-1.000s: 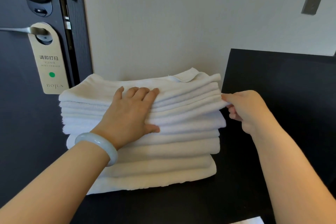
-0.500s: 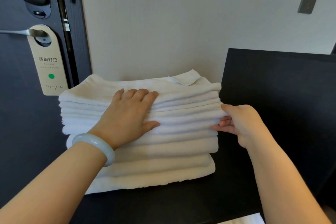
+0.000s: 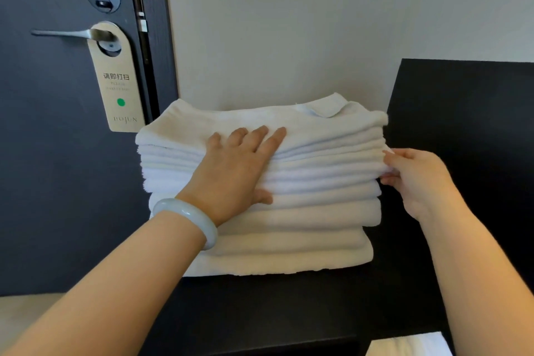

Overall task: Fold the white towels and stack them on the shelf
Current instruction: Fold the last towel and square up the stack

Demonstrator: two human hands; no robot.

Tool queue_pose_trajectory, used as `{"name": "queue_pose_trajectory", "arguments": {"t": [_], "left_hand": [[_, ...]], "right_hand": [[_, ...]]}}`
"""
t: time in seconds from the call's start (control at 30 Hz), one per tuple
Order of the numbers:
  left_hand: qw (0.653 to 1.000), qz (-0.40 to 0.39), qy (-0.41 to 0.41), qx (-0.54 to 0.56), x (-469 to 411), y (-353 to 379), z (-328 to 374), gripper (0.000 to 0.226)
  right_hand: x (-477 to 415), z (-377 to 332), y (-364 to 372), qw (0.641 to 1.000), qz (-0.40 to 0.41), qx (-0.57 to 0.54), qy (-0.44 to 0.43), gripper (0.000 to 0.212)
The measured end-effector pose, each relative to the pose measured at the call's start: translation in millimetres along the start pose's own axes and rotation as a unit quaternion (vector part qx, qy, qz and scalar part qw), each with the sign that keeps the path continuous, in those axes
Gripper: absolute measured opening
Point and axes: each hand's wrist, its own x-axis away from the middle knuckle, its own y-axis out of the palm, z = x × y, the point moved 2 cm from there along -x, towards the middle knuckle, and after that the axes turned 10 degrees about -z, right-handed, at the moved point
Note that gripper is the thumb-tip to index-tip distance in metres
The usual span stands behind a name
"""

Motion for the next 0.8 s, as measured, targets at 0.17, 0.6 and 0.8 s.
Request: {"name": "queue_pose_trajectory", "arguments": {"t": [0.17, 0.6, 0.8], "left_hand": [[0.988, 0.094, -0.067, 0.105, 31.6, -3.1, -25.5, 0.080], [0.967, 0.051, 0.200, 0.148, 52.7, 85.2, 104.8, 0.067], [0.976, 0.004, 0.181, 0.119, 44.9, 100.7, 108.0, 0.088]], "right_hand": [[14.7, 30.9, -6.6, 0.998, -0.040, -0.049, 0.029, 0.008], [32.0, 86.4, 24.7, 0.997, 0.055, 0.045, -0.035, 0.033], [19.8, 77.2, 17.8, 0.996, 0.070, 0.036, -0.045, 0.015]]}}
